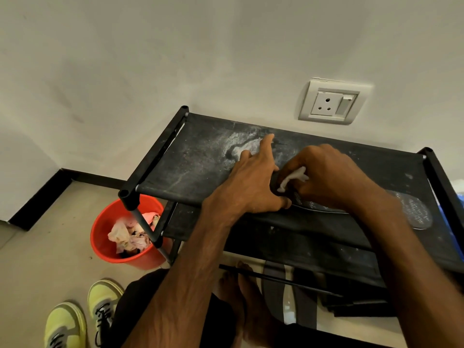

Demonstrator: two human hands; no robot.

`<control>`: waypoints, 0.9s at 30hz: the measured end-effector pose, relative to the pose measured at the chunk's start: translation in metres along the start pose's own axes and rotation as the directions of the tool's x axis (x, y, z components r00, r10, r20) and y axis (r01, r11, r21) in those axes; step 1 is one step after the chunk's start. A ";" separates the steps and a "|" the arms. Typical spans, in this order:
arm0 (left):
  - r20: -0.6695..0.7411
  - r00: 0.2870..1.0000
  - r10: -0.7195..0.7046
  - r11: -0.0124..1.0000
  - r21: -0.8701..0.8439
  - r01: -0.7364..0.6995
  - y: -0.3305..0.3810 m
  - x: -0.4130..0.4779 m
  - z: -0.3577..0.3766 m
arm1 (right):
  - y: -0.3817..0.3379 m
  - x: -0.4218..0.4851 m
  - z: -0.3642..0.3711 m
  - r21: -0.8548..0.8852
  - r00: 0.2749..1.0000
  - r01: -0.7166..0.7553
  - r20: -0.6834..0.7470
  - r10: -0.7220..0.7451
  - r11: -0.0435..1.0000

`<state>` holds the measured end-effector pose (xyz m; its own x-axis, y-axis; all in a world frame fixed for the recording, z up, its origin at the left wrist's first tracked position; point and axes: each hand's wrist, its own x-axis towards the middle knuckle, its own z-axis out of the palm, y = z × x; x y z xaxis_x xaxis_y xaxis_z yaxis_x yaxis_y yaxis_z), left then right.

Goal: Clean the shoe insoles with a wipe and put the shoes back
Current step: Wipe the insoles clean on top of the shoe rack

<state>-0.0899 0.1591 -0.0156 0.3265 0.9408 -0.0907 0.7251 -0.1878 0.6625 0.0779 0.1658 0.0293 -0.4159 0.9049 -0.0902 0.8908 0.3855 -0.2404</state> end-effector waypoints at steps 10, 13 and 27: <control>-0.047 0.999 0.008 1.000 -0.023 -0.009 -0.010 0.002 -0.002 | 0.005 -0.006 -0.005 0.075 0.994 0.003 0.105 -0.011 0.997; -0.054 0.999 0.007 1.000 -0.021 -0.008 -0.011 0.003 -0.001 | 0.007 -0.009 -0.009 0.066 0.983 0.018 0.182 -0.030 0.998; -0.066 0.998 -0.011 1.000 -0.020 0.010 -0.010 0.005 0.001 | 0.005 -0.007 -0.004 0.095 0.988 0.007 0.152 -0.022 0.995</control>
<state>-0.0947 0.1649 -0.0234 0.2777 0.9594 -0.0486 0.7157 -0.1729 0.6766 0.0860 0.1626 0.0327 -0.4580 0.8585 -0.2307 0.8664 0.3730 -0.3319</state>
